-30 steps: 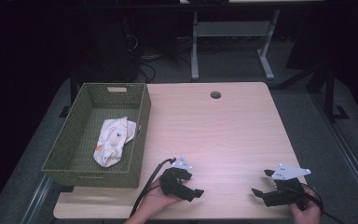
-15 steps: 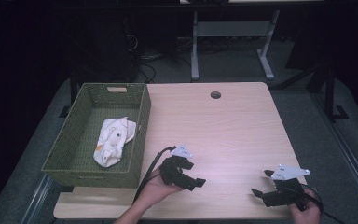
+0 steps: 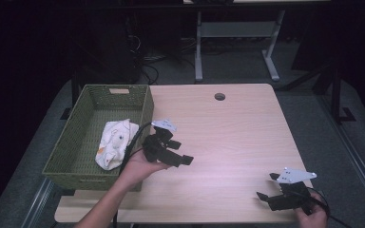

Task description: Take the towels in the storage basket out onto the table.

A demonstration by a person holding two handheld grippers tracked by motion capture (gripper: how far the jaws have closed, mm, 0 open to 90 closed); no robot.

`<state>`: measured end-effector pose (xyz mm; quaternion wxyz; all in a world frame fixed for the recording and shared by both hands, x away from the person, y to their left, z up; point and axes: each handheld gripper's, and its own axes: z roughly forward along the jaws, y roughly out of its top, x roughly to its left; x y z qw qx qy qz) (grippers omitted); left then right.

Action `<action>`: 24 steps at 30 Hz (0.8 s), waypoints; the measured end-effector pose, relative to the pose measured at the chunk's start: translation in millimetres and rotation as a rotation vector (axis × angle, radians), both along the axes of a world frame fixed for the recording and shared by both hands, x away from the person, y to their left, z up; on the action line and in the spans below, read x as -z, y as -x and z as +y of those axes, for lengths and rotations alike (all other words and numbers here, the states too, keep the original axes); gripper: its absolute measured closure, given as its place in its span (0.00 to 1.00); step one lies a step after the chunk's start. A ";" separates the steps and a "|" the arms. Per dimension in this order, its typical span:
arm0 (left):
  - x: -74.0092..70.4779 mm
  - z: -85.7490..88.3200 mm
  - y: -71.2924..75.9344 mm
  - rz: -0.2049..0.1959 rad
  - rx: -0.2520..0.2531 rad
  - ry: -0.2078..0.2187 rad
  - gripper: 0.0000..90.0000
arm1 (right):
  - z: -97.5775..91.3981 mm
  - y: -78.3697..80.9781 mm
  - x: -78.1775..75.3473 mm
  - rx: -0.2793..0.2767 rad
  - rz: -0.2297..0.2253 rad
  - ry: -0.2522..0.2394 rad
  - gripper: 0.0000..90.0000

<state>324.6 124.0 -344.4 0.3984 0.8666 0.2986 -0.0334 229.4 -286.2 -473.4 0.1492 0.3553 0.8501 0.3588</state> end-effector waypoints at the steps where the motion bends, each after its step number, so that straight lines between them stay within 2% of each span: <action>1: 0.0 0.0 0.0 0.000 0.000 0.000 0.23 | 0.0 0.0 0.0 0.000 0.000 0.000 0.16; 6: -17.3 19.2 -8.5 0.008 -0.024 0.025 0.23 | 0.0 0.2 -0.1 0.000 0.001 -0.001 0.16; 8: -21.4 25.1 -11.3 0.016 -0.033 0.013 0.23 | 0.0 0.1 -0.1 0.000 0.001 -0.002 0.16; 16: -29.4 52.0 -21.0 0.038 -0.078 0.017 0.23 | 0.1 0.7 -0.4 0.000 0.001 -0.006 0.16; 21: -33.3 73.7 -28.5 0.051 -0.135 0.048 0.23 | 0.2 0.9 -0.5 0.002 0.001 -0.006 0.16; 24: -34.1 83.9 -31.4 0.058 -0.163 0.052 0.23 | 0.4 1.0 -0.5 0.002 0.001 -0.004 0.16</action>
